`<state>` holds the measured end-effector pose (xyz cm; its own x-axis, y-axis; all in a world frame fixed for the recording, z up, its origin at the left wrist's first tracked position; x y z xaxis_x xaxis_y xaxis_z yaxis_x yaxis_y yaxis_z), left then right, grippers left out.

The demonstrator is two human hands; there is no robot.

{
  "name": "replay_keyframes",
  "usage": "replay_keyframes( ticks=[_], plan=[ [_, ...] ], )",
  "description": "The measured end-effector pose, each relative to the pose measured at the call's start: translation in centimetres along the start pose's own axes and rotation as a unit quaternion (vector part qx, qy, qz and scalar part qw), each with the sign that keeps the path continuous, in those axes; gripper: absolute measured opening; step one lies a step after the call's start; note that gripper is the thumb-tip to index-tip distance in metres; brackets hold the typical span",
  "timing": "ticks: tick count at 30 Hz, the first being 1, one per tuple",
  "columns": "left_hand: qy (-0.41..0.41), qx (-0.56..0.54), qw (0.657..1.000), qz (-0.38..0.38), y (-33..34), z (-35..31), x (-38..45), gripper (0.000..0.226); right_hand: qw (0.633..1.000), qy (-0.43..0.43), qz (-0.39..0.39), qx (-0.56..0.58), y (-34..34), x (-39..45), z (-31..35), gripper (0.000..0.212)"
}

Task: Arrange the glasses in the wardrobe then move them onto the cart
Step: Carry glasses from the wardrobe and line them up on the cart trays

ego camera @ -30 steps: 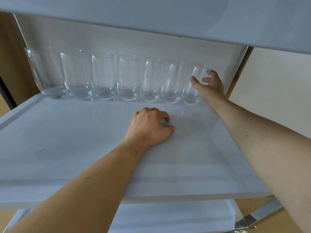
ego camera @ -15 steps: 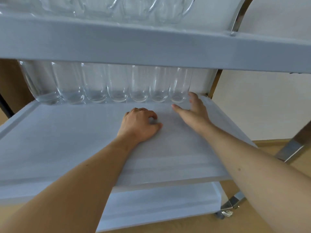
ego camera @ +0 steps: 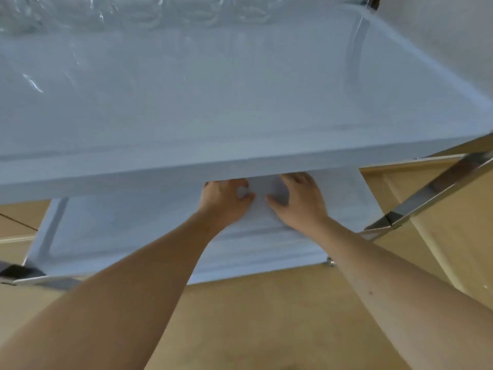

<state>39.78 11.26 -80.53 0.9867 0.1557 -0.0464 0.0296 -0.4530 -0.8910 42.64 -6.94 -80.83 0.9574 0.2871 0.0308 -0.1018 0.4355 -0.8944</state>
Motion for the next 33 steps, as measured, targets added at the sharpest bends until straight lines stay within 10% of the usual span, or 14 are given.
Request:
replay_keyframes(
  ticks=[19,33],
  plan=[
    [-0.043,0.026,0.984,0.170,-22.3,-7.6,-22.1,0.055,0.960,0.176,0.211,0.062,-16.6,-21.4,14.2,0.077],
    [0.060,-0.015,0.989,0.135,-32.7,-23.8,-31.3,0.060,0.964,0.222,0.073,0.127,-36.8,-32.7,17.8,0.063]
  ],
)
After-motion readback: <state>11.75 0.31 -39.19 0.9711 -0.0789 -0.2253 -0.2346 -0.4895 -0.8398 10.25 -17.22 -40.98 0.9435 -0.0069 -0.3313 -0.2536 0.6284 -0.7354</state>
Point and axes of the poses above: each hand's wrist, its own x-axis towards the middle knuckle, its own y-axis out of the palm, z = x × y, the point moved 7 cm from there along x, towards the middle knuckle, and after that the axes turned 4 degrees about x, right-handed, at the moved point
